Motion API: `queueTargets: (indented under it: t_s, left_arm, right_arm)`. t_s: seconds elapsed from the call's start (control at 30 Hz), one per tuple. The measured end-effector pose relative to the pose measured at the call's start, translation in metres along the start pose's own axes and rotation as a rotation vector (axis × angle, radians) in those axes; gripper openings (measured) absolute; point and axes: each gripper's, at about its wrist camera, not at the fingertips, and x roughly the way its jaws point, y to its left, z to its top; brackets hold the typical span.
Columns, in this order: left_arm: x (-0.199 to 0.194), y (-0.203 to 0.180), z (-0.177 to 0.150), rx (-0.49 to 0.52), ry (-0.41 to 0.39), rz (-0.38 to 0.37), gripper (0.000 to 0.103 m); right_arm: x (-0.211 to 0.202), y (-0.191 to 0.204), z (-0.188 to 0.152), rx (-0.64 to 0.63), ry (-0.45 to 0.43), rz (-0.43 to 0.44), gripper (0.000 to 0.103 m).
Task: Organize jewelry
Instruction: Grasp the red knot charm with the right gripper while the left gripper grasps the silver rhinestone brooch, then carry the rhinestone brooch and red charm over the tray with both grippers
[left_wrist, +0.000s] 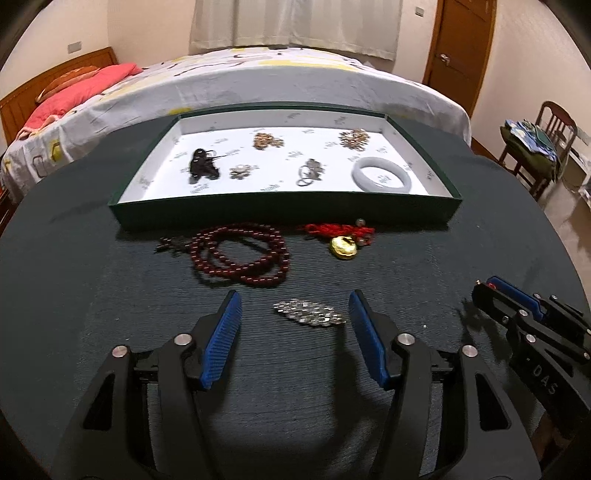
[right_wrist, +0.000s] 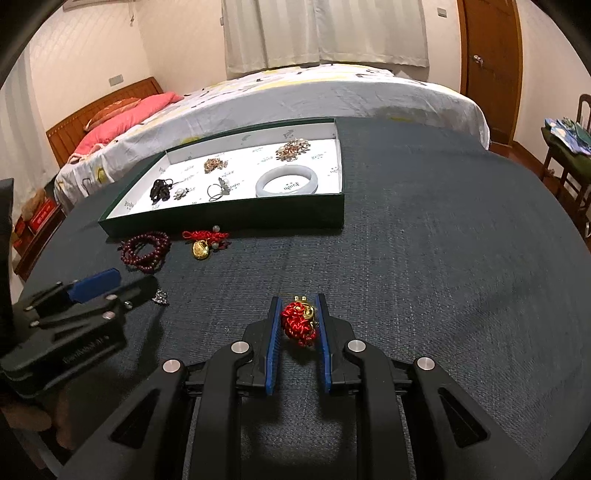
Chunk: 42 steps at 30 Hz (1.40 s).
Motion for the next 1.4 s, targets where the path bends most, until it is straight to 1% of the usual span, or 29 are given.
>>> queueTargets:
  t_s: [0.07, 0.37, 0.4, 0.47, 0.53, 0.73, 0.97, 1.4]
  left_arm:
    - [0.002, -0.003, 0.000, 0.008, -0.001, 0.006, 0.064]
    - [0.014, 0.000, -0.006, 0.003, 0.039, -0.001, 0.063]
    - [0.014, 0.000, -0.007, 0.010, 0.034, 0.001, 0.062]
    - [0.014, 0.000, -0.007, 0.018, 0.029, -0.001, 0.055]
    - [0.013, 0.000, -0.007, 0.028, 0.023, -0.005, 0.045]
    - [0.012, 0.002, -0.008, 0.029, 0.014, -0.027, 0.044]
    - [0.006, 0.002, -0.008, 0.032, 0.002, -0.030, 0.044]
    - [-0.021, 0.010, 0.005, 0.013, -0.061, -0.044, 0.044]
  right_arm:
    - [0.000, -0.001, -0.001, 0.004, 0.000, 0.008, 0.018]
    - [0.002, -0.002, -0.003, 0.017, 0.006, 0.027, 0.018]
    - [0.002, -0.002, -0.003, 0.018, 0.007, 0.026, 0.018]
    - [0.002, -0.002, -0.004, 0.018, 0.008, 0.024, 0.018]
    - [0.003, -0.003, -0.004, 0.019, 0.009, 0.024, 0.018]
    - [0.004, -0.001, -0.005, 0.013, 0.013, 0.024, 0.019]
    - [0.003, -0.001, -0.005, 0.010, 0.010, 0.020, 0.018]
    - [-0.008, 0.007, 0.007, -0.009, -0.030, 0.020, 0.018]
